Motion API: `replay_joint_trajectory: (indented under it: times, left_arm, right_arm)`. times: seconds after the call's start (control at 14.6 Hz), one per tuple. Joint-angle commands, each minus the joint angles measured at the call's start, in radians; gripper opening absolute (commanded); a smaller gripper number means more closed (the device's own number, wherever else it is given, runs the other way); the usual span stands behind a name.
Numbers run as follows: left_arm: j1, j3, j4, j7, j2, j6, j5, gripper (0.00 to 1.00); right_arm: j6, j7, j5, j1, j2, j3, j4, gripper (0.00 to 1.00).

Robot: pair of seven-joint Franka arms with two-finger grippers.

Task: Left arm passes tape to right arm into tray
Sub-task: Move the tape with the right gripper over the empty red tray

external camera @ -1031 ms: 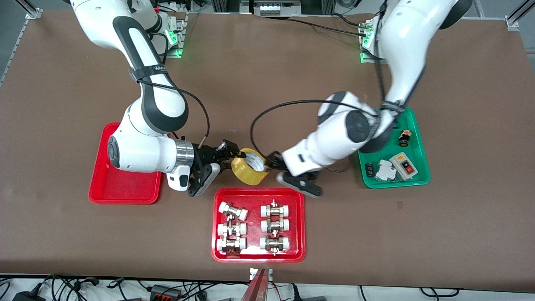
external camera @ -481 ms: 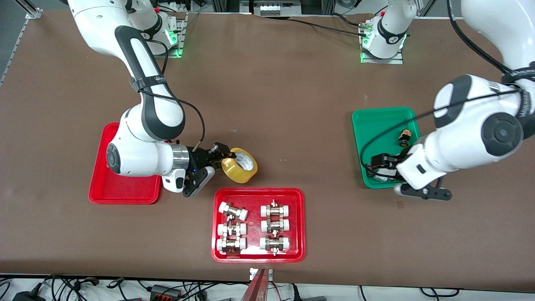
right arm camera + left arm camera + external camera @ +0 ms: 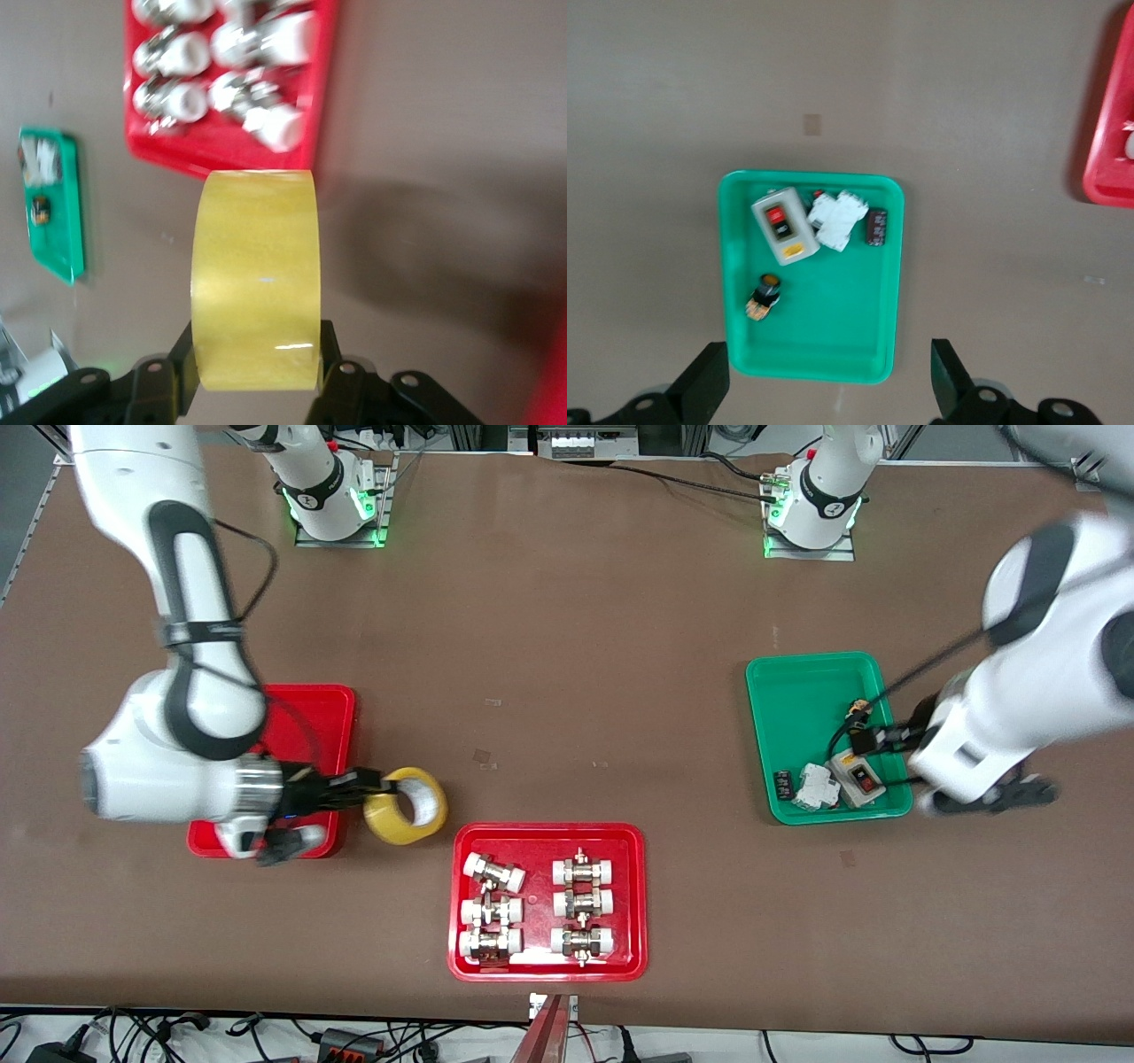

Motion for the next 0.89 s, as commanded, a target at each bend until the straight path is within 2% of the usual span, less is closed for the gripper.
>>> replay_joint_trajectory:
  times: [0.0, 0.14, 0.21, 0.27, 0.34, 0.41, 0.76, 0.82]
  left_arm:
    - [0.017, -0.007, -0.077, -0.020, -0.068, -0.018, 0.021, 1.00]
    - [0.017, 0.005, -0.172, -0.027, -0.138, 0.012, 0.018, 1.00]
    - [0.017, 0.031, -0.293, -0.027, -0.213, 0.079, 0.009, 1.00]
    - [0.015, 0.068, -0.458, -0.026, -0.324, 0.200, -0.048, 1.00]
    - [0.017, 0.085, -0.577, -0.011, -0.392, 0.300, -0.086, 1.00]
    - [0.015, 0.093, -0.614, 0.003, -0.419, 0.322, -0.088, 1.00]
    - [0.020, 0.098, -0.527, 0.006, -0.395, 0.273, -0.106, 1.00]
    - [0.018, 0.093, -0.521, 0.005, -0.395, 0.263, -0.119, 1.00]
  right_arm:
    - [-0.107, 0.062, -0.021, -0.091, -0.025, -0.031, -0.008, 0.23]
    - [-0.225, 0.064, -0.025, -0.195, -0.011, -0.034, -0.017, 0.24]
    - [-0.264, 0.050, -0.023, -0.235, -0.004, -0.034, -0.037, 0.24]
    - [-0.285, 0.048, -0.025, -0.264, 0.004, -0.034, -0.048, 0.24]
    - [-0.310, 0.045, -0.025, -0.283, 0.015, -0.033, -0.048, 0.24]
    - [-0.324, 0.012, -0.022, -0.306, 0.030, -0.033, -0.048, 0.25]
    - [-0.327, -0.140, 0.006, -0.336, 0.113, -0.022, -0.060, 0.25]
    - [-0.327, -0.177, 0.020, -0.337, 0.130, -0.022, -0.060, 0.28]
